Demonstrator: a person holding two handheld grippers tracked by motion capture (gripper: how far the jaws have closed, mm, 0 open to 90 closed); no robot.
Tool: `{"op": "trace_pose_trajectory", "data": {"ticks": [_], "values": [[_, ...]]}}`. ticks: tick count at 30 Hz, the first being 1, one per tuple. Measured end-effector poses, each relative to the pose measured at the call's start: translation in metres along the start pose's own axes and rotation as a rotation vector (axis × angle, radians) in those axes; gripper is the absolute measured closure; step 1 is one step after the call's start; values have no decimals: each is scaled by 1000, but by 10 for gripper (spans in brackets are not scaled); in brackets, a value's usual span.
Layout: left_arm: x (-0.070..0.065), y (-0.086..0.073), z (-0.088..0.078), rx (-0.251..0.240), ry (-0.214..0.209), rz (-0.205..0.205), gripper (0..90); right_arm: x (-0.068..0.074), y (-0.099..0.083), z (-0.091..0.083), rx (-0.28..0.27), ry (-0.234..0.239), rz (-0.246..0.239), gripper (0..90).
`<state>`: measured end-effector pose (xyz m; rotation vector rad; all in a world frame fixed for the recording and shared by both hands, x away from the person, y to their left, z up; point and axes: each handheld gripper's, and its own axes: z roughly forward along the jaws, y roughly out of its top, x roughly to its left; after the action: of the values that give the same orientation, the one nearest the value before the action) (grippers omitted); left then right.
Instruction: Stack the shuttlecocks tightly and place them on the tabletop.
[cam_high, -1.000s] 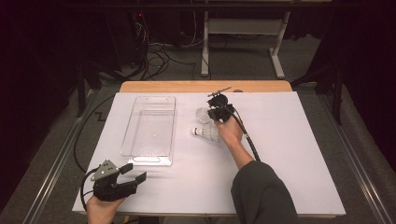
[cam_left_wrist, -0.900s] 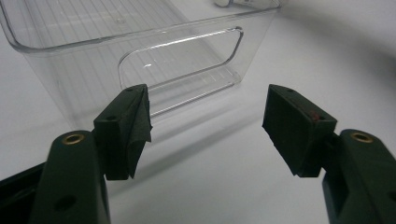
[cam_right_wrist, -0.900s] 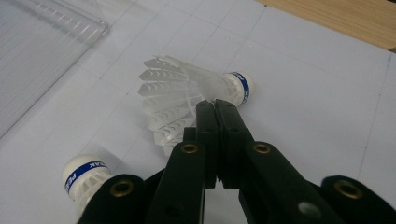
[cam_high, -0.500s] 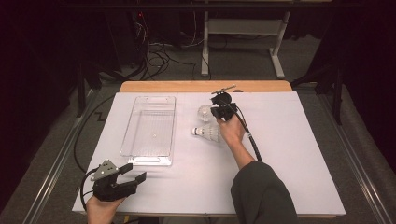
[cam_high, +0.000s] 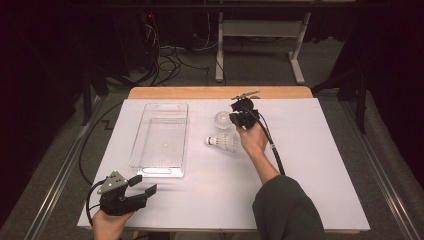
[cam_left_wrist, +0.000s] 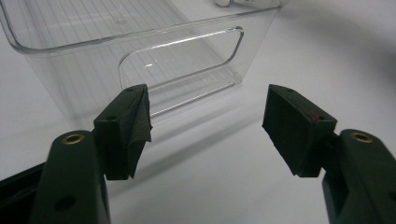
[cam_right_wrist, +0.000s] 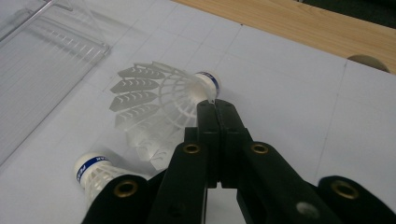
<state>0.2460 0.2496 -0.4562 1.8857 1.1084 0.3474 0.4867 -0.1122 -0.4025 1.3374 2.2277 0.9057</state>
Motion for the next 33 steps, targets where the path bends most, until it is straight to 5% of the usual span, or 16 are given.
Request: {"op": "trace_pose_trajectory", "data": {"ticks": [33], "values": [[-1,0,0,1,1,2,330,-19,-15,-46,-12,6,-19,900]]}}
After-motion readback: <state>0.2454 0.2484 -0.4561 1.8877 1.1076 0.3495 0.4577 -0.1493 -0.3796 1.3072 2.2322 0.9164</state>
